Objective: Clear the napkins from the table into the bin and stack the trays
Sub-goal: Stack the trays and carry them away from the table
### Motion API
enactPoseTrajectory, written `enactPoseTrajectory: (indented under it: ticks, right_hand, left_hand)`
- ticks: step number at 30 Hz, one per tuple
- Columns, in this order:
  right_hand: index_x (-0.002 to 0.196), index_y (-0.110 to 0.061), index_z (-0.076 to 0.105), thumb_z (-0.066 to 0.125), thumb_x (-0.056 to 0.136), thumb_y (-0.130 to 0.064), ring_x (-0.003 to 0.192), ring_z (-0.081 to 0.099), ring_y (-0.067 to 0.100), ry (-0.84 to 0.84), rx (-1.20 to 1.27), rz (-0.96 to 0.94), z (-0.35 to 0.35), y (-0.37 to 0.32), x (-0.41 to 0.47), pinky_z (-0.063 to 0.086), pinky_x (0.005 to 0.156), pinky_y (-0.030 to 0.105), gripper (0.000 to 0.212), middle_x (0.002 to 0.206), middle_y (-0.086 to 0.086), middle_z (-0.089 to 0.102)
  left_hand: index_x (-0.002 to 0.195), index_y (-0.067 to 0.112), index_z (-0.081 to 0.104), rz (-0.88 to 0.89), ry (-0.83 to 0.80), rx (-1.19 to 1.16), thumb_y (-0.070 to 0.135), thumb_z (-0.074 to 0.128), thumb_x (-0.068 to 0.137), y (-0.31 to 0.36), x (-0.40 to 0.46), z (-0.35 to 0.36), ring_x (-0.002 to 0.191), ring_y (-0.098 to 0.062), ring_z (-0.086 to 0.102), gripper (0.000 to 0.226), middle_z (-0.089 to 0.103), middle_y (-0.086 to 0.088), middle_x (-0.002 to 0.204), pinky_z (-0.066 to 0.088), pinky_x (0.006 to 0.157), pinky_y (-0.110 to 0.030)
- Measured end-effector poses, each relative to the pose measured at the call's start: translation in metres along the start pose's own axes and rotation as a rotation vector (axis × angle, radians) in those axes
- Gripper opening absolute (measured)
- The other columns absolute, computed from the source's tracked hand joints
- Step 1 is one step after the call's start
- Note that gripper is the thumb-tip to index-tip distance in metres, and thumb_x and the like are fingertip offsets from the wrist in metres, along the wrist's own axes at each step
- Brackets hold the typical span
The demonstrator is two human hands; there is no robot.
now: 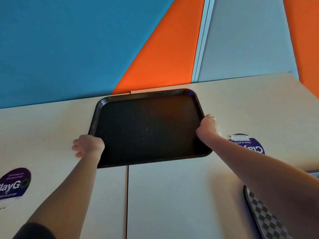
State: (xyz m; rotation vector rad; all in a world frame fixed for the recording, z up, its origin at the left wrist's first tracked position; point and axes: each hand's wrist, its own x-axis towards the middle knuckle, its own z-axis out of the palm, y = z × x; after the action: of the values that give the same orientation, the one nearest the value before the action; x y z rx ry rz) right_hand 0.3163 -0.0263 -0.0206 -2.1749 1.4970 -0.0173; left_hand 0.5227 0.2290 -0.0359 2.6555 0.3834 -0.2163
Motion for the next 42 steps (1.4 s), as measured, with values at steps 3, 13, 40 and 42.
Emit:
enactPoseTrajectory:
  ticks: [3, 13, 40, 42]
  right_hand:
    - [0.126, 0.005, 0.038, 0.051, 0.087, -0.002, 0.118, 0.050, 0.038, 0.010, -0.001, -0.017, -0.021, 0.011, -0.012, 0.045, 0.093, 0.041, 0.042, 0.128, 0.023, 0.047]
    - [0.123, 0.003, 0.041, 0.052, 0.086, -0.002, 0.114, 0.053, 0.039, 0.049, 0.065, -0.038, -0.093, 0.086, -0.052, 0.048, 0.089, 0.043, 0.040, 0.125, 0.022, 0.049]
    - [0.119, 0.002, 0.046, 0.055, 0.082, -0.002, 0.110, 0.055, 0.039, 0.094, 0.012, 0.062, -0.215, 0.474, -0.117, 0.049, 0.087, 0.042, 0.039, 0.118, 0.023, 0.055]
    - [0.119, 0.003, 0.046, 0.054, 0.081, -0.001, 0.109, 0.056, 0.040, 0.092, 0.004, 0.065, -0.215, 0.492, -0.121, 0.049, 0.087, 0.043, 0.039, 0.118, 0.024, 0.055]
  left_hand:
    - [0.125, -0.007, 0.038, 0.020, 0.012, -0.032, 0.001, 0.047, 0.087, 0.001, -0.026, -0.015, 0.121, -0.039, 0.033, 0.039, 0.035, -0.025, 0.133, 0.032, 0.100, -0.048]
    - [0.124, -0.007, 0.041, 0.064, 0.062, -0.106, 0.001, 0.046, 0.089, -0.004, -0.140, -0.050, 0.120, -0.040, 0.036, 0.037, 0.037, -0.025, 0.131, 0.033, 0.098, -0.050]
    - [0.126, -0.005, 0.041, 0.012, -0.083, -0.120, 0.000, 0.046, 0.090, -0.049, -0.513, 0.068, 0.122, -0.038, 0.036, 0.037, 0.038, -0.023, 0.134, 0.037, 0.102, -0.048]
    - [0.127, -0.005, 0.039, 0.011, -0.105, -0.119, 0.000, 0.046, 0.090, -0.055, -0.528, 0.075, 0.122, -0.038, 0.035, 0.038, 0.037, -0.023, 0.134, 0.036, 0.102, -0.047]
